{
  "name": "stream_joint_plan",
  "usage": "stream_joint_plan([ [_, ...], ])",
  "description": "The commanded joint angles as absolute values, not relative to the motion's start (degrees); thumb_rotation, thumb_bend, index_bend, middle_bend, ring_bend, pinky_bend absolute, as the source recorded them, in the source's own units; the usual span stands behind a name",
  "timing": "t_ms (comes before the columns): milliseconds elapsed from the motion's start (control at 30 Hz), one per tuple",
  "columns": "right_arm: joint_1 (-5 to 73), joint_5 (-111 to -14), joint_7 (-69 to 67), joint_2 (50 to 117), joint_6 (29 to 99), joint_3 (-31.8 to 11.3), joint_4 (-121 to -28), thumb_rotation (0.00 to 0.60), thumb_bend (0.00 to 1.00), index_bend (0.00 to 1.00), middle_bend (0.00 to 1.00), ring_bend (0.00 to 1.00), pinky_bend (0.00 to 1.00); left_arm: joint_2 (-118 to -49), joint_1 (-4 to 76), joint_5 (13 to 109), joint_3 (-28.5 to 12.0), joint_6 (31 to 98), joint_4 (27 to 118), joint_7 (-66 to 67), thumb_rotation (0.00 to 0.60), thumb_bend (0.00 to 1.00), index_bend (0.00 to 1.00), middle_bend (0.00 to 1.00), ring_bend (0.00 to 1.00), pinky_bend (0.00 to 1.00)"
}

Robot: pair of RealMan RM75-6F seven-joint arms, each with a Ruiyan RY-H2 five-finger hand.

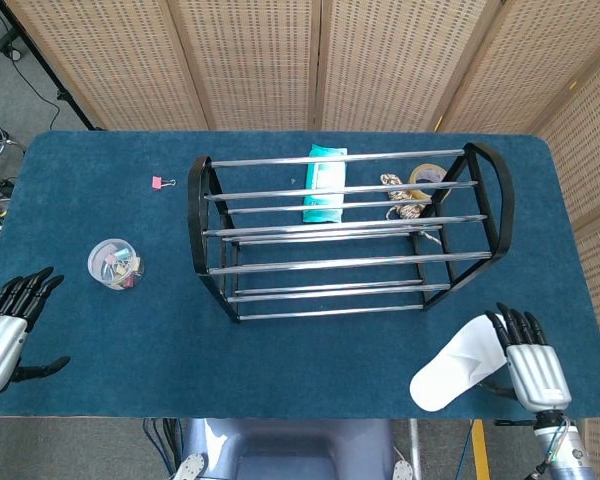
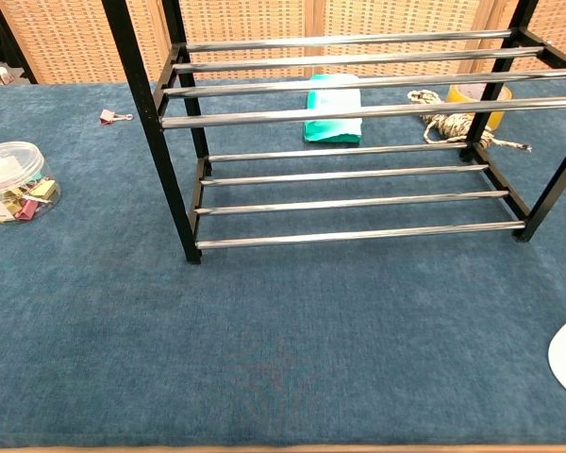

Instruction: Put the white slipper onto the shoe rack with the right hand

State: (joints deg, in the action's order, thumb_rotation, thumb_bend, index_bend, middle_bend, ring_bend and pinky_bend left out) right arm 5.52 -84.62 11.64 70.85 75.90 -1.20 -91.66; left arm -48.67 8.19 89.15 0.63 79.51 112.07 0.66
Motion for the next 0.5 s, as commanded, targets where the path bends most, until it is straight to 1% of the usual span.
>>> stream_joint_plan([
  [33, 7.28, -81.93, 13.96, 71.83, 72.97, -1.80, -92.56, 0.600, 0.00, 0.00, 0.00, 0.00, 0.00, -48.96, 8.33, 88.90, 0.60, 79.13, 112.27, 1.38, 0.600, 0.00, 0.00, 0.00, 0.00, 0.00],
  [500, 9.77, -76.98, 16.84, 75.03, 69.84, -3.32, -91.84, 0.600, 0.00, 0.00, 0.00, 0.00, 0.00, -48.37, 8.09, 88.75, 0.37, 79.70, 112.24, 0.01, 0.600, 0.00, 0.00, 0.00, 0.00, 0.00],
])
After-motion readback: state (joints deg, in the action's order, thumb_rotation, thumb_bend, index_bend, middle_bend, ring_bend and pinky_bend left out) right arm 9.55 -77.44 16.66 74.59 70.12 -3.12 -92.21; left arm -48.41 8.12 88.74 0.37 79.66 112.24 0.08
